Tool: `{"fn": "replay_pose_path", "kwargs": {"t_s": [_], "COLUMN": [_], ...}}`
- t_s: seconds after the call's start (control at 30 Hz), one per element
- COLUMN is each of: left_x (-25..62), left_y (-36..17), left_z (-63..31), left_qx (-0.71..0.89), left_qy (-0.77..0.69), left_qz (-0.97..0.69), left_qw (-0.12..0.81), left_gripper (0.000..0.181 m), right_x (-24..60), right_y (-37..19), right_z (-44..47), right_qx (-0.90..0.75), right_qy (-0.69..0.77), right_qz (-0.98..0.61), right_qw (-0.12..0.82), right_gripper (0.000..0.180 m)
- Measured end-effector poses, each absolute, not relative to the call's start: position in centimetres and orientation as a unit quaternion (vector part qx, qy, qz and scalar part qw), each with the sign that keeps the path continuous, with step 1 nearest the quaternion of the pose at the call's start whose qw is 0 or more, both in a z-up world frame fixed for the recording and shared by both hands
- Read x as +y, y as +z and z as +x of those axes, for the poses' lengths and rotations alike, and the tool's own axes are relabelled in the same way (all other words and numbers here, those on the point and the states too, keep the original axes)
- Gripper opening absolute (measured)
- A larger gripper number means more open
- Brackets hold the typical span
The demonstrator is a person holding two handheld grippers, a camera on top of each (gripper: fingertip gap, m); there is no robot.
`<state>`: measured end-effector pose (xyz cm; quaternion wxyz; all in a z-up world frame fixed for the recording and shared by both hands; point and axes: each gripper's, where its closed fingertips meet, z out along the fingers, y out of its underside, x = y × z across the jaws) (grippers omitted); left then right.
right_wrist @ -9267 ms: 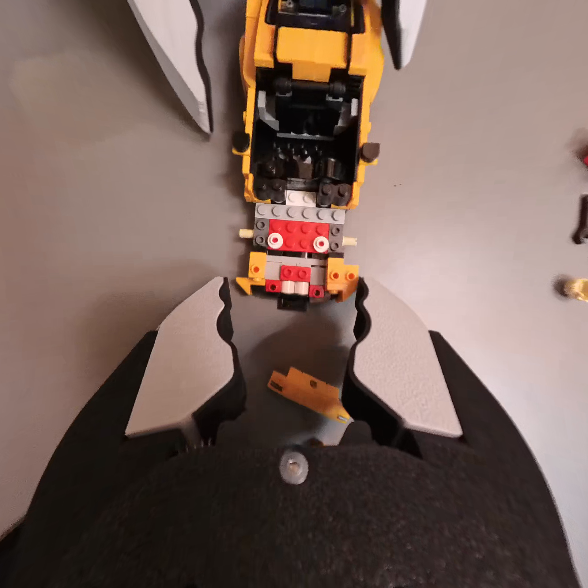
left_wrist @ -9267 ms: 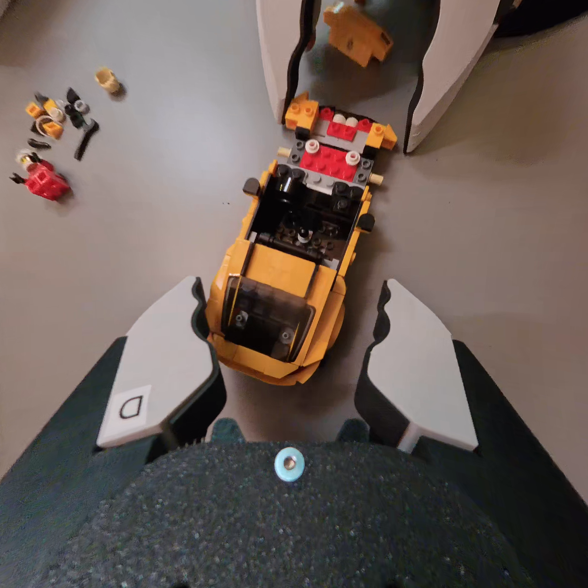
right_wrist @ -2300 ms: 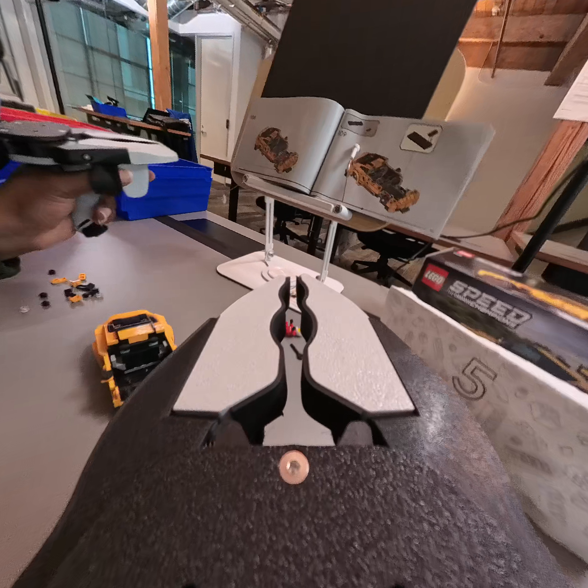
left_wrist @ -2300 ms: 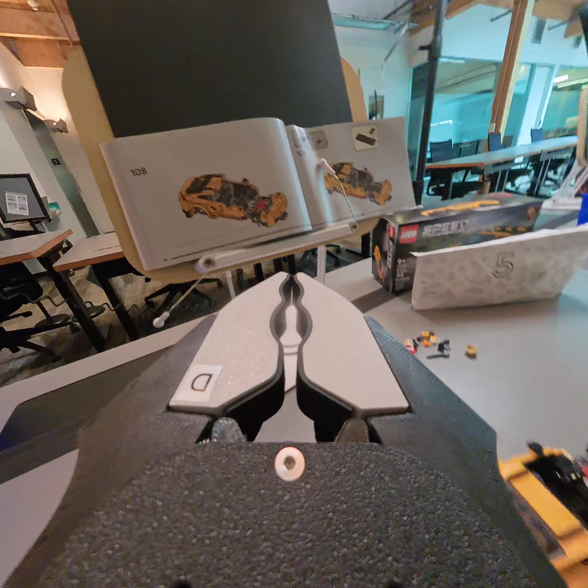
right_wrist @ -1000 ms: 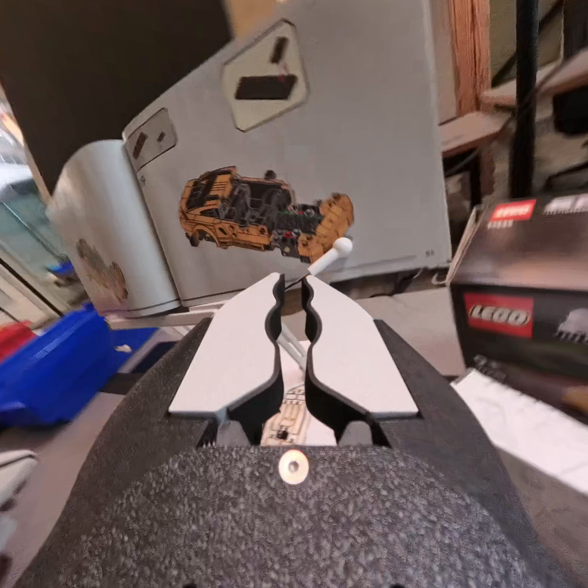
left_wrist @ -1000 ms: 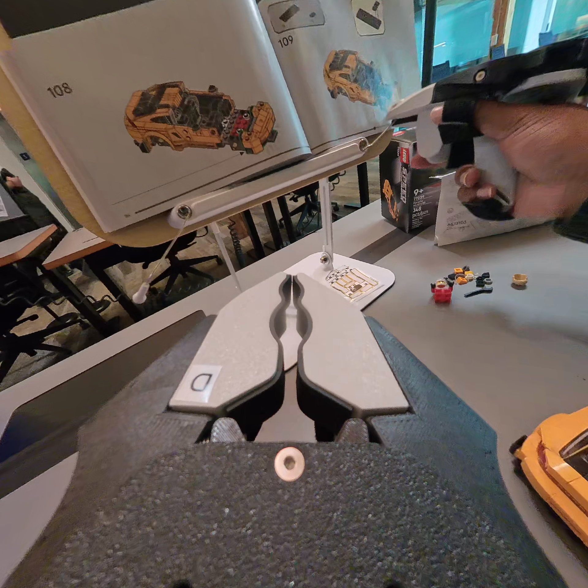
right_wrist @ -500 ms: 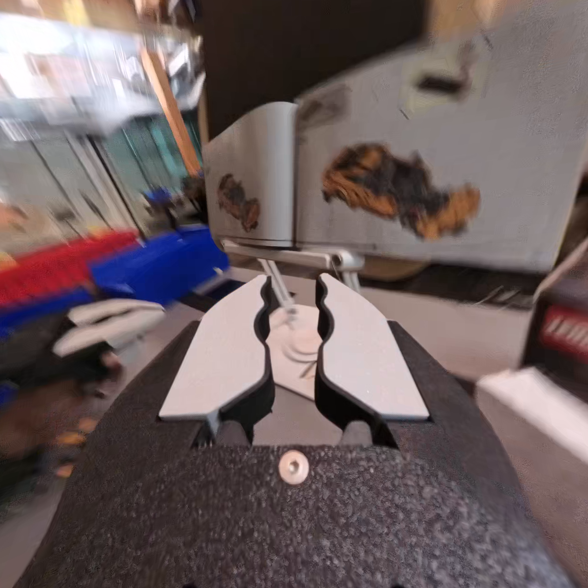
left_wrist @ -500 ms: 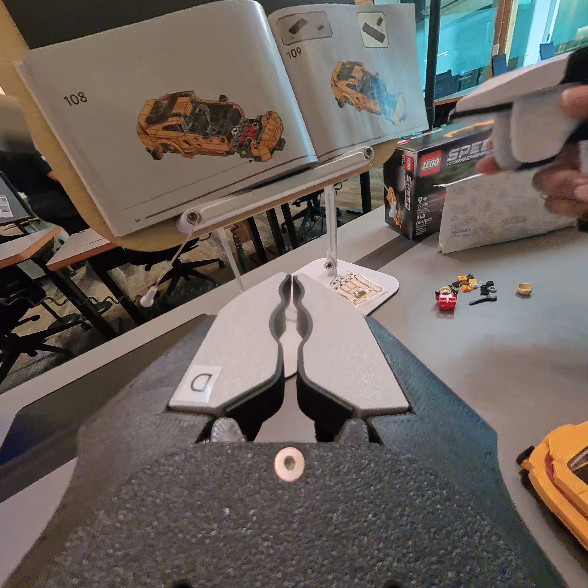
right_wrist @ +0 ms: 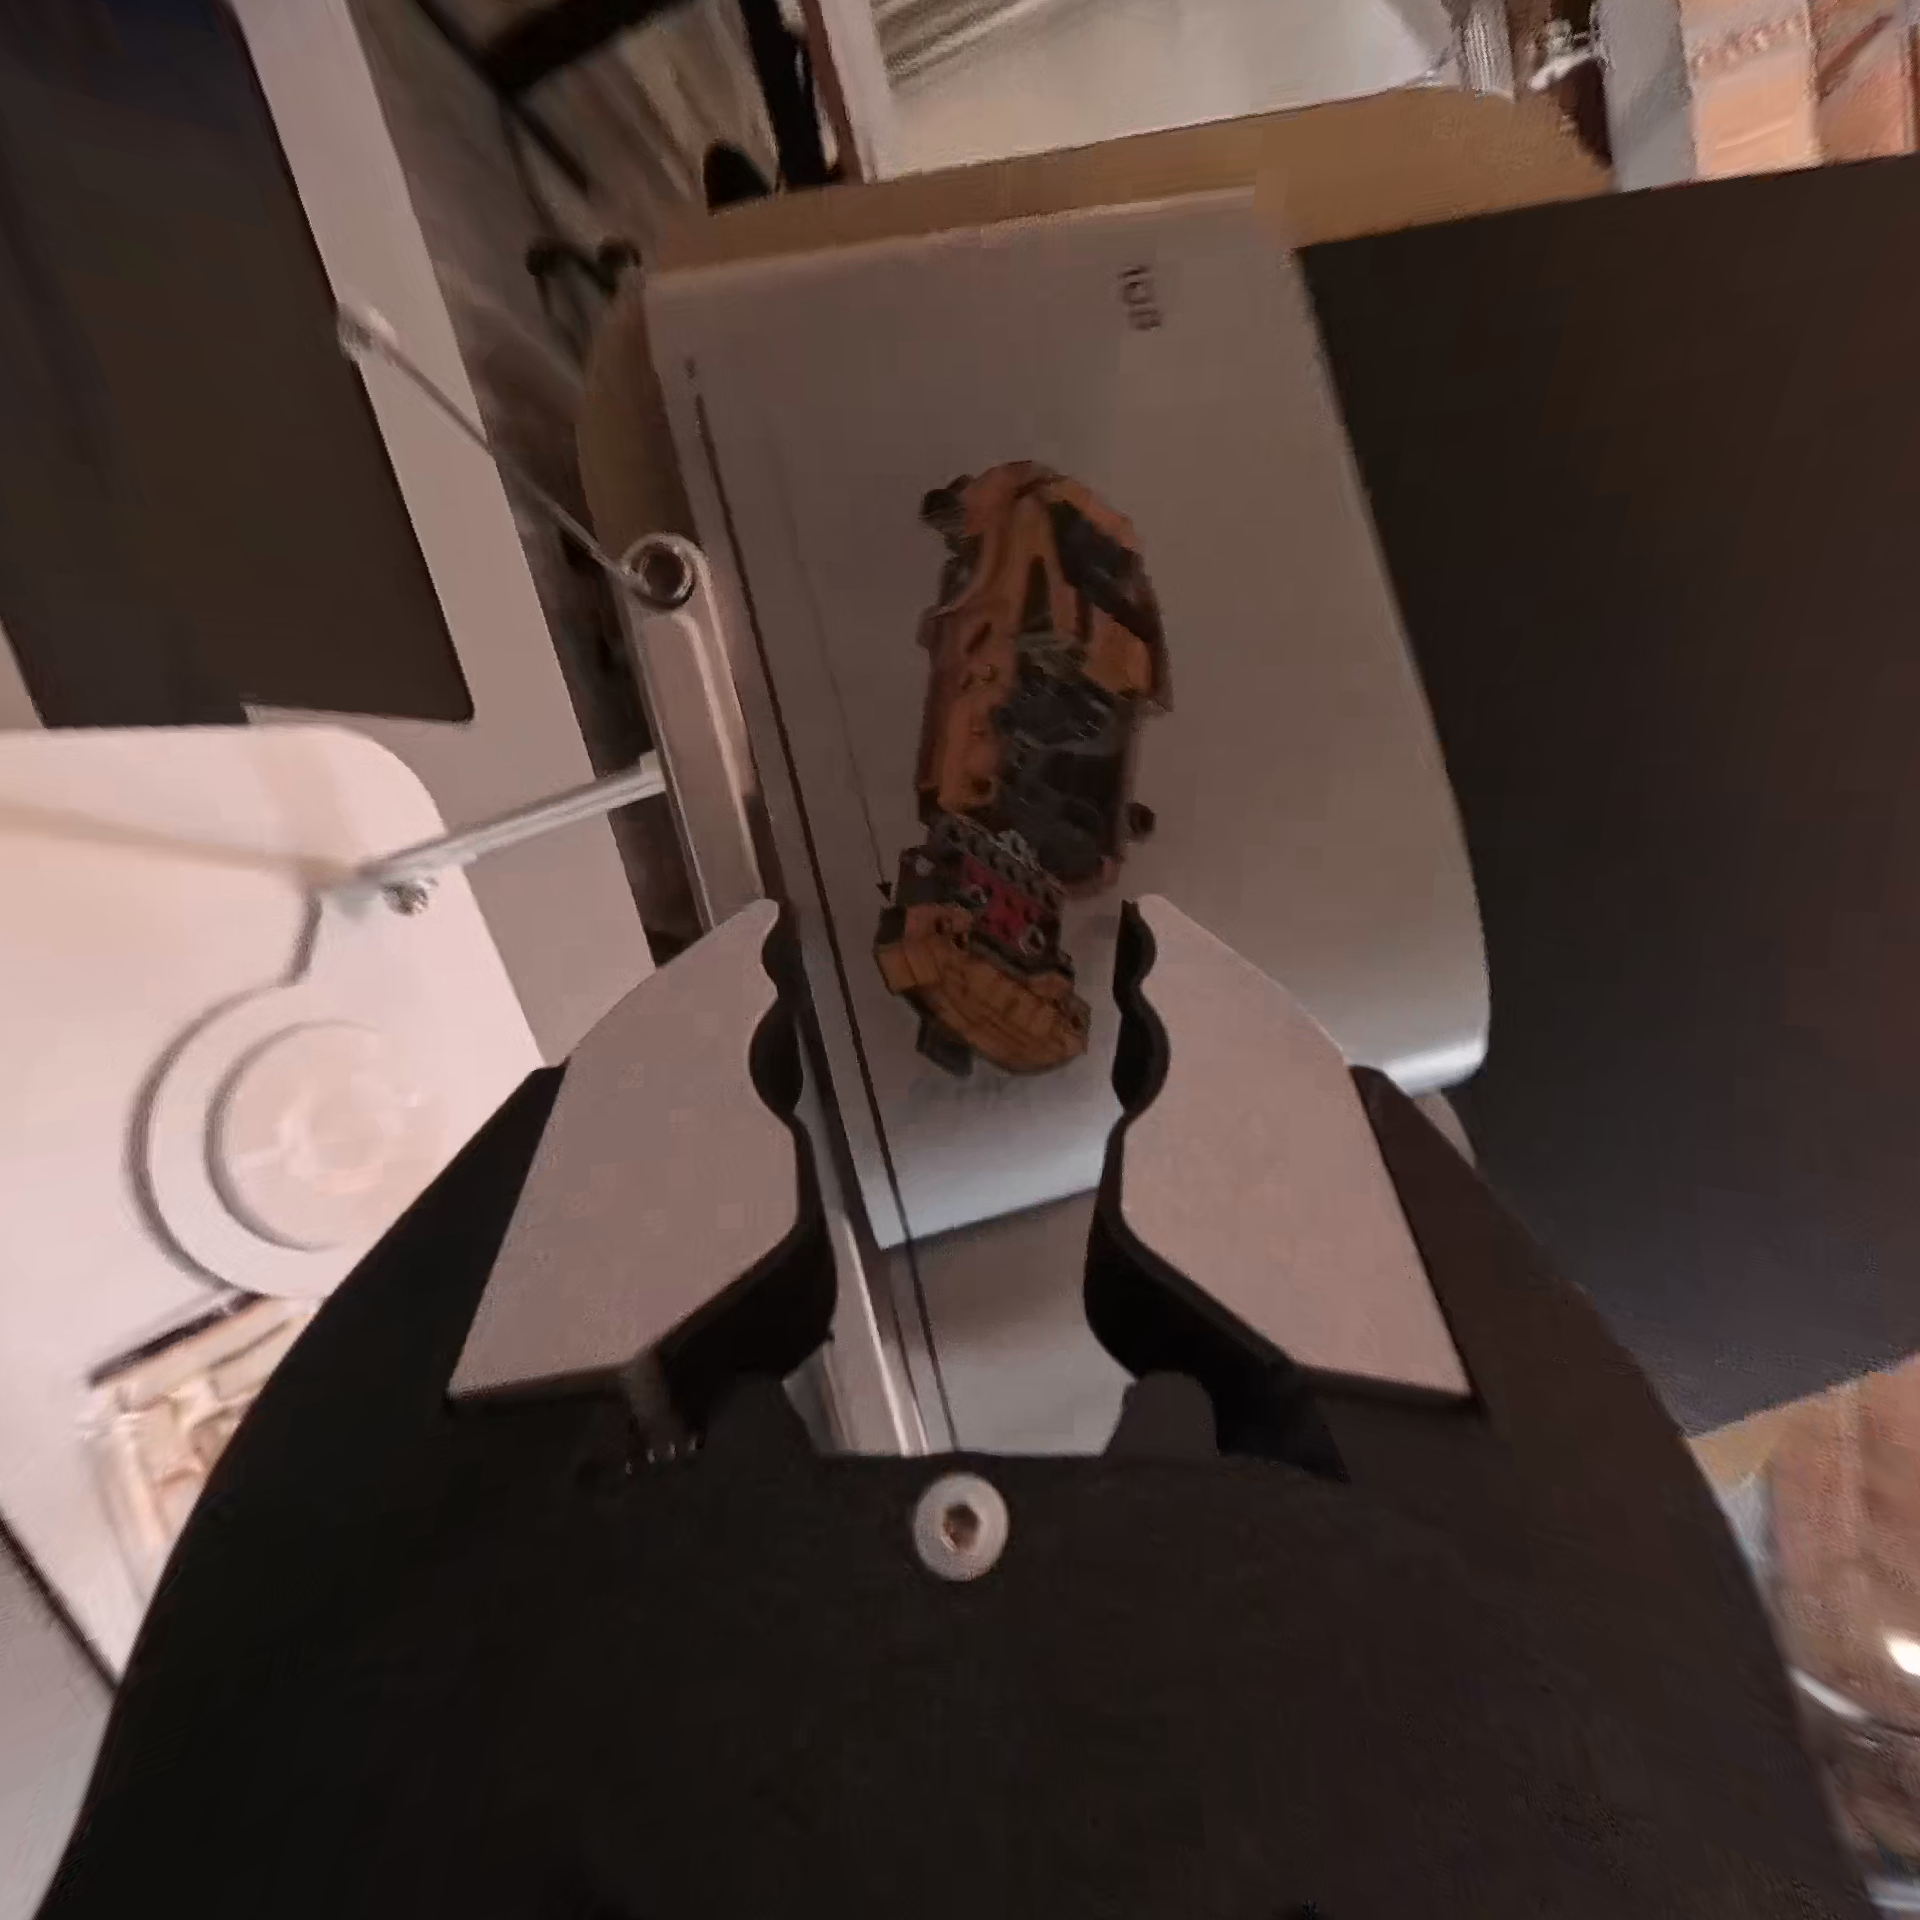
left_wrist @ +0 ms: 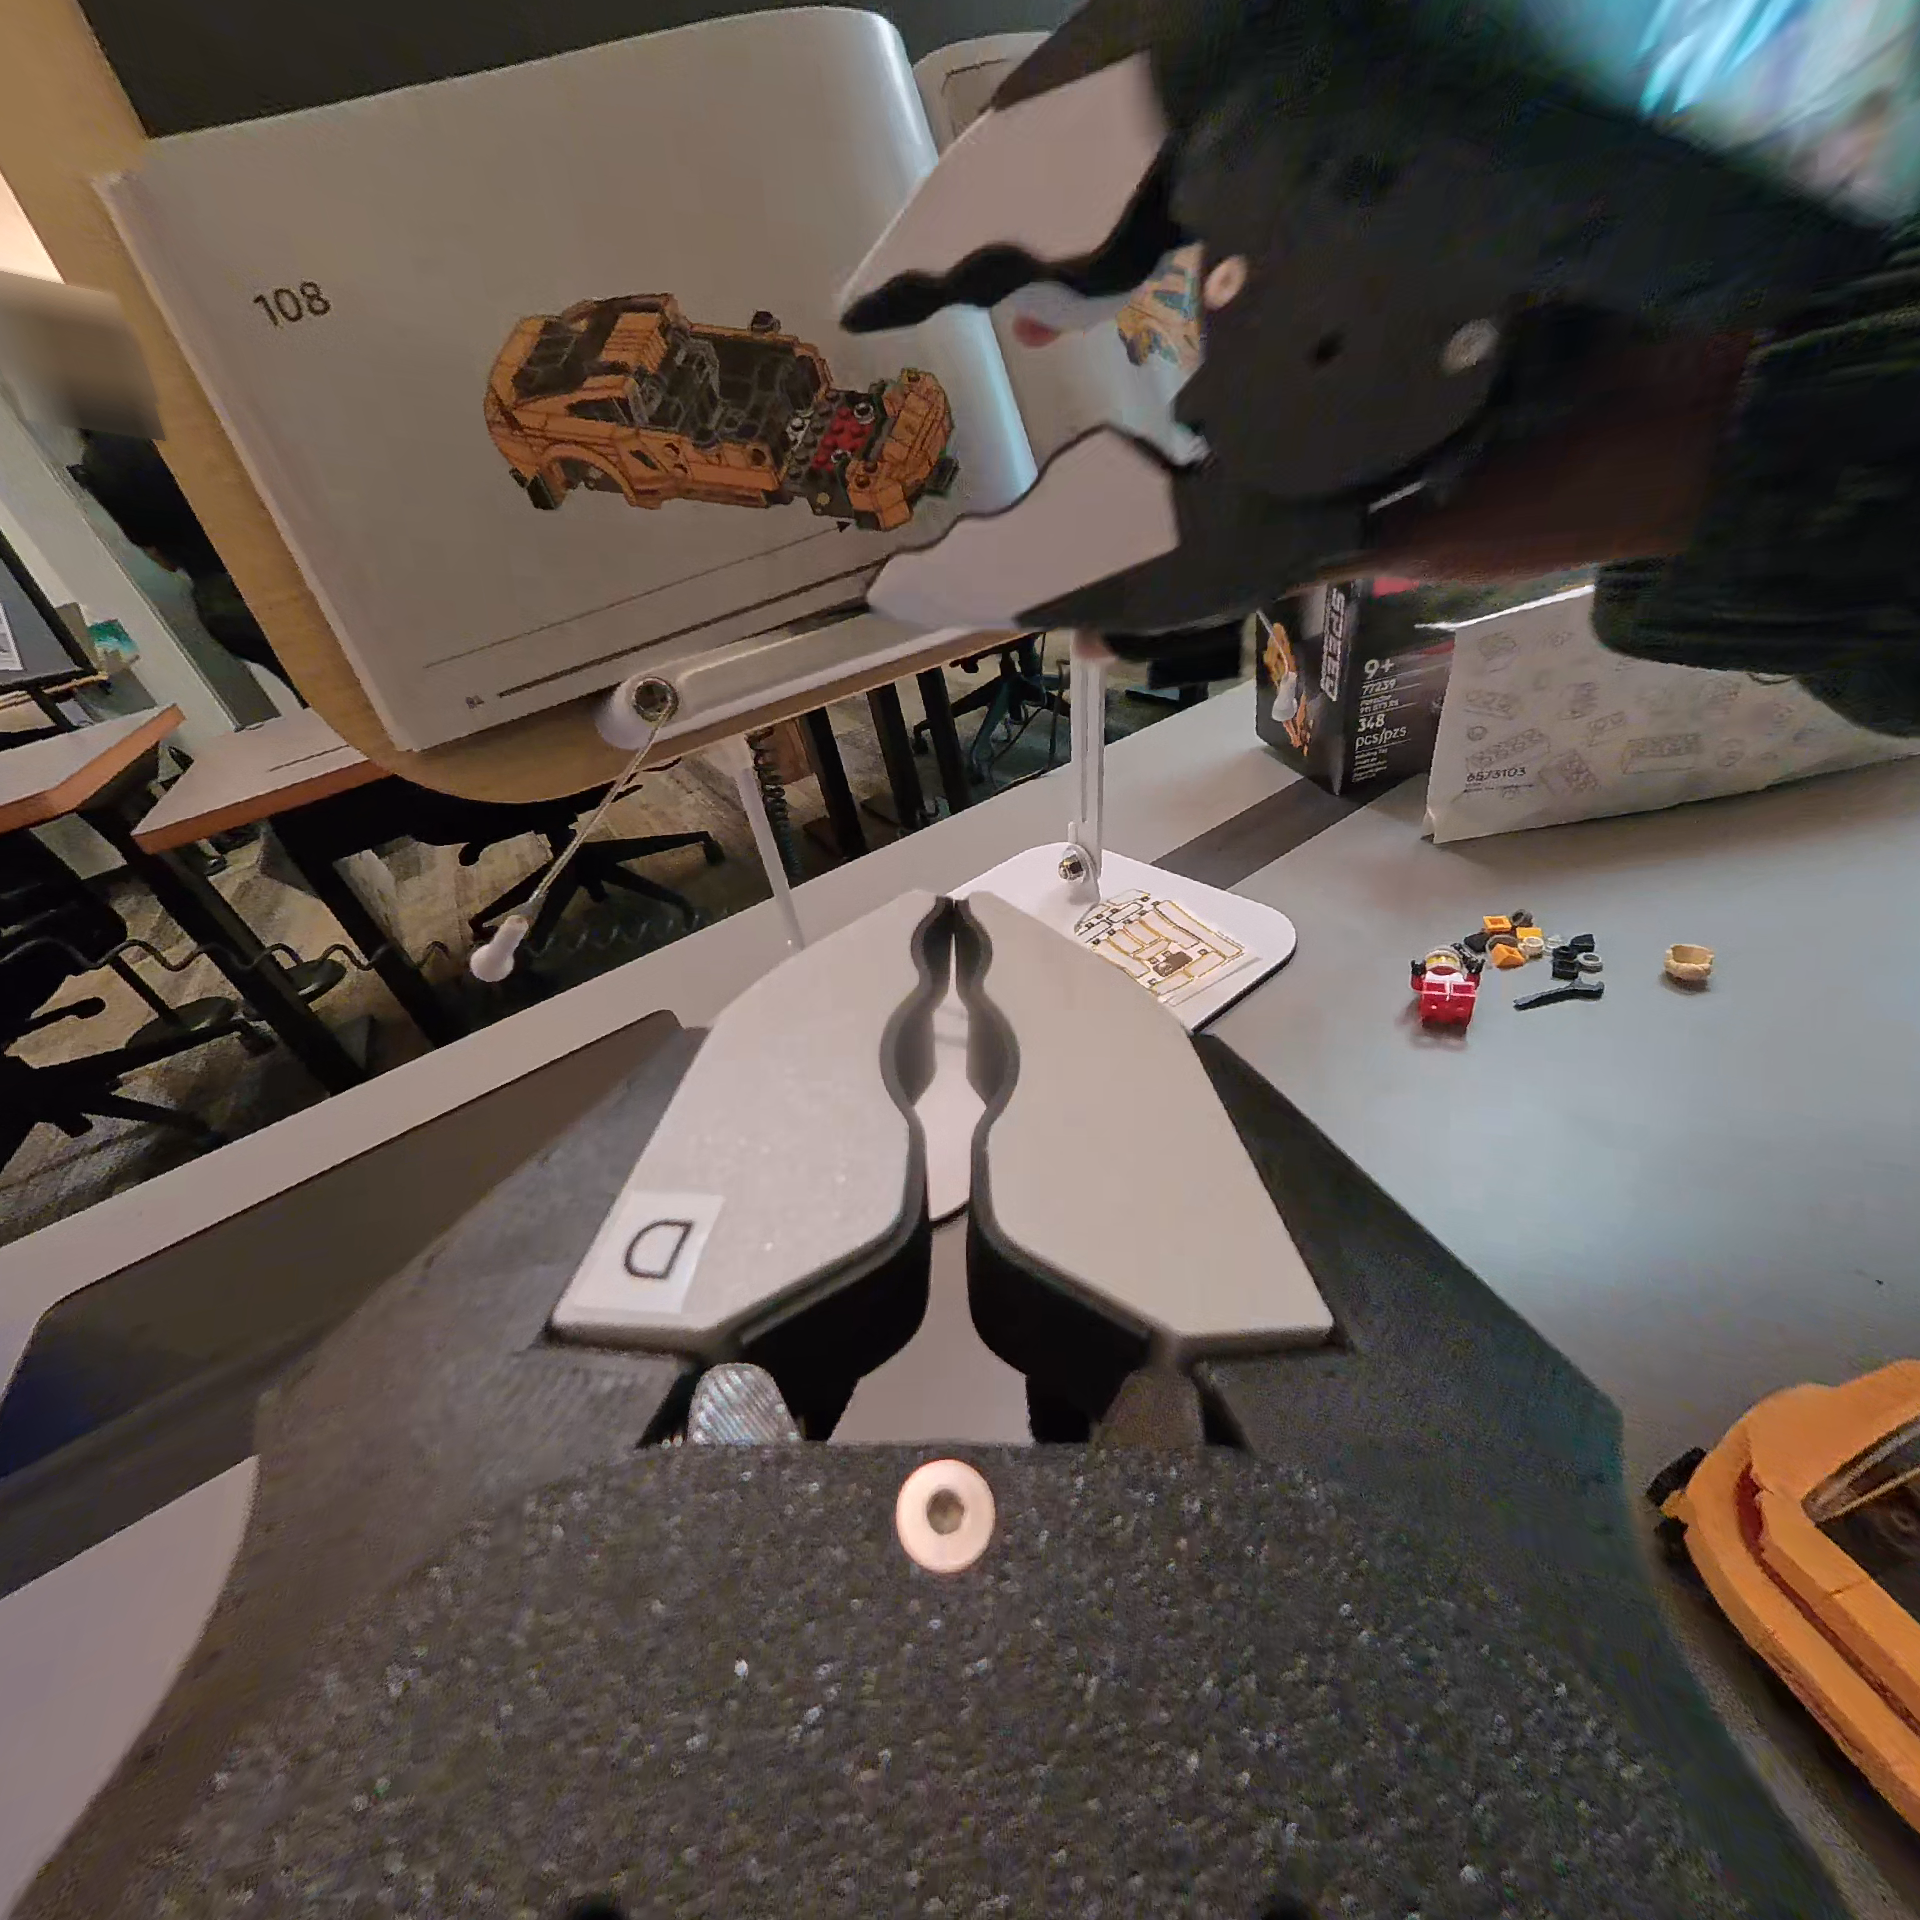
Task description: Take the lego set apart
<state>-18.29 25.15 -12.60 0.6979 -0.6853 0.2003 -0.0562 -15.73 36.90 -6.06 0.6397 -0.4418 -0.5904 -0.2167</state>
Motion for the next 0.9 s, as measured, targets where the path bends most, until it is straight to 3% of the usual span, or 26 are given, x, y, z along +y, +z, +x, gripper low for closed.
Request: {"fn": "replay_pose_path", "kwargs": {"t_s": [0.2,0.43,0.53,0.67,0.77,0.9], "left_x": [25.4,25.5,25.3,25.2,25.3,25.4], "left_y": [-12.6,-13.1,-13.3,-13.2,-13.0,-13.3], "left_z": [-18.4,-17.6,-17.4,-17.7,-18.1,-18.0], "left_qx": [0.198,0.210,0.214,0.211,0.204,0.203], "left_qy": [-0.067,-0.068,-0.067,-0.069,-0.073,-0.078], "left_qz": [-0.686,-0.689,-0.690,-0.691,-0.690,-0.694], "left_qw": [0.697,0.690,0.688,0.688,0.690,0.687], "left_gripper": [0.000,0.000,0.000,0.000,0.000,0.000], "right_x": [37.6,37.4,38.6,40.4,40.3,40.6], "right_y": [-6.2,-3.9,-3.4,-2.9,-2.1,-1.7], "right_z": [-16.0,-15.2,-15.4,-14.9,-13.9,-12.1], "right_qx": [-0.576,-0.448,-0.394,-0.374,-0.365,-0.358], "right_qy": [-0.198,-0.089,-0.059,-0.102,-0.106,-0.105], "right_qz": [-0.481,-0.577,-0.620,-0.619,-0.602,-0.600], "right_qw": [0.630,0.677,0.675,0.683,0.702,0.707], "right_gripper": [0.057,0.090,0.094,0.079,0.056,0.044]}}
